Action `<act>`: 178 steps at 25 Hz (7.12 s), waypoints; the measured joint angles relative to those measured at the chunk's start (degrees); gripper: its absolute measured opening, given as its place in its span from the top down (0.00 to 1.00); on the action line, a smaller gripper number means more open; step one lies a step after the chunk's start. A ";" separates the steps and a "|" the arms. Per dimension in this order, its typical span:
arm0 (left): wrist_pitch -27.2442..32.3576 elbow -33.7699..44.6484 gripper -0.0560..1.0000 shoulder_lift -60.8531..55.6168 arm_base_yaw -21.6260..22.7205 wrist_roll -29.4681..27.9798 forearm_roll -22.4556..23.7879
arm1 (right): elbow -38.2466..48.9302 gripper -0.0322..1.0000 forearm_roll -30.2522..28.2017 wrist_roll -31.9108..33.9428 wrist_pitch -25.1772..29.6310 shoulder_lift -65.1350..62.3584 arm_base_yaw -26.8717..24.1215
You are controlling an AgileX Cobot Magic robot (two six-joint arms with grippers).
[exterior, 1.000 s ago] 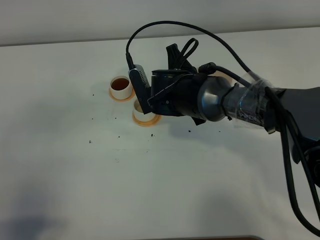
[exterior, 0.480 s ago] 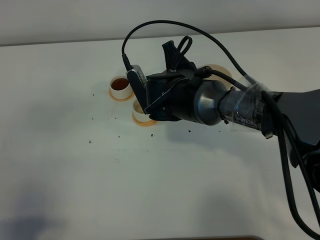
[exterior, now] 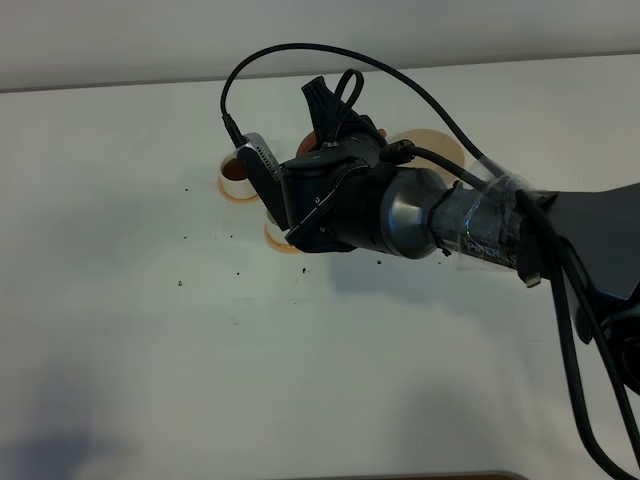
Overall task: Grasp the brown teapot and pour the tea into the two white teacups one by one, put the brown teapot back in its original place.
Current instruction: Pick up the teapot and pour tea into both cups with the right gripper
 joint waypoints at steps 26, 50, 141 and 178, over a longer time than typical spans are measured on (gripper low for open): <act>0.00 0.00 0.50 0.00 0.00 0.00 0.00 | 0.00 0.88 -8.23 -2.95 -0.63 2.20 0.02; 0.00 0.00 0.50 0.00 0.00 0.00 0.00 | 0.00 0.88 -11.23 -5.69 -2.88 2.20 0.53; 0.00 0.00 0.50 0.00 0.00 0.00 0.00 | 0.00 0.88 -22.65 -17.69 -6.80 2.20 0.85; 0.00 0.00 0.50 0.00 0.00 0.00 0.00 | 0.00 0.88 -20.45 -17.57 -6.44 2.20 0.85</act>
